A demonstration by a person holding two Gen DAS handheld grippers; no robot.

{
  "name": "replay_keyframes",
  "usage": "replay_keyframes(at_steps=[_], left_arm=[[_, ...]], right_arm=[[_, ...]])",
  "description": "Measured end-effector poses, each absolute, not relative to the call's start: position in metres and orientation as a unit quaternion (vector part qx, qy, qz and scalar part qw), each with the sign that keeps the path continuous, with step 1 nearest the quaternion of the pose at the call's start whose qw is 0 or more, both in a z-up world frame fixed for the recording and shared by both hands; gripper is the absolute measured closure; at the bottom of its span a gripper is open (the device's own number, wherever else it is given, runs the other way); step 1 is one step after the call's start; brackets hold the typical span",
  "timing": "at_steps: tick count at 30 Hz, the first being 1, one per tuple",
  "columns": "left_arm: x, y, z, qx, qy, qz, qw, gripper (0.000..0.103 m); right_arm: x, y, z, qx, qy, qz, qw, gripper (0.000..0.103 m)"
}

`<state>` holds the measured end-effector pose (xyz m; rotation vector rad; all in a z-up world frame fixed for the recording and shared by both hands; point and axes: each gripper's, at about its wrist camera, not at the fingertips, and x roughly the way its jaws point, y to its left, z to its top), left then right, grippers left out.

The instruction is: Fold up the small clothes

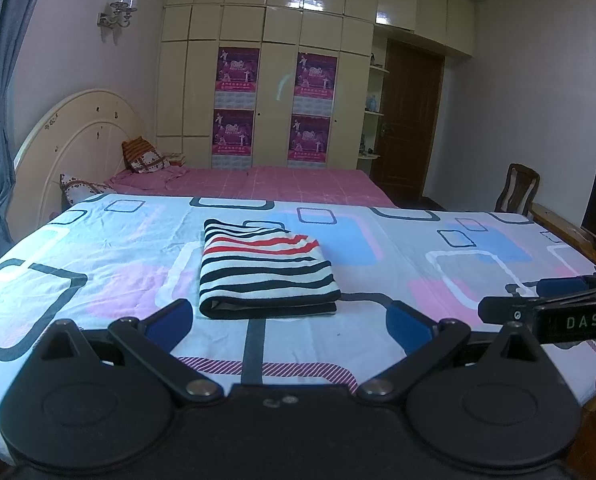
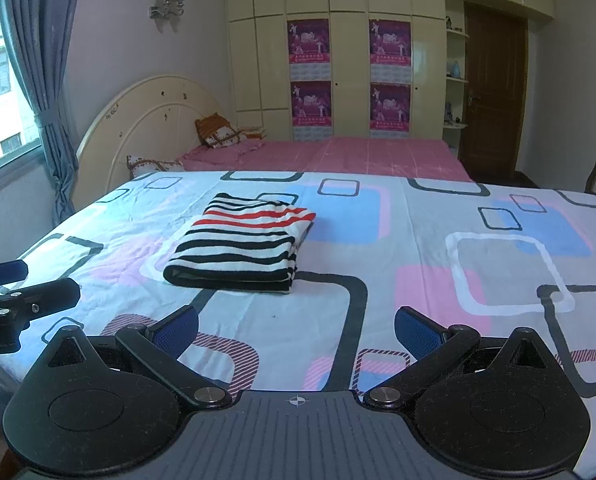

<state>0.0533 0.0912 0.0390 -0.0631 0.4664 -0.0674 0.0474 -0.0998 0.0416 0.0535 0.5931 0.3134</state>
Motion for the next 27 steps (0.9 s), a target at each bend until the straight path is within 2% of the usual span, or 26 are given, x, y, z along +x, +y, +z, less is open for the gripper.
replay_keyframes(at_steps=[27], left_arm=[[0.0589,0.093,0.0397,-0.018,0.229,-0.04,0.972,0.0]], right_arm=[[0.0484,-0.1016,0.0392,0.027,0.291,0.161,0.943,0.0]])
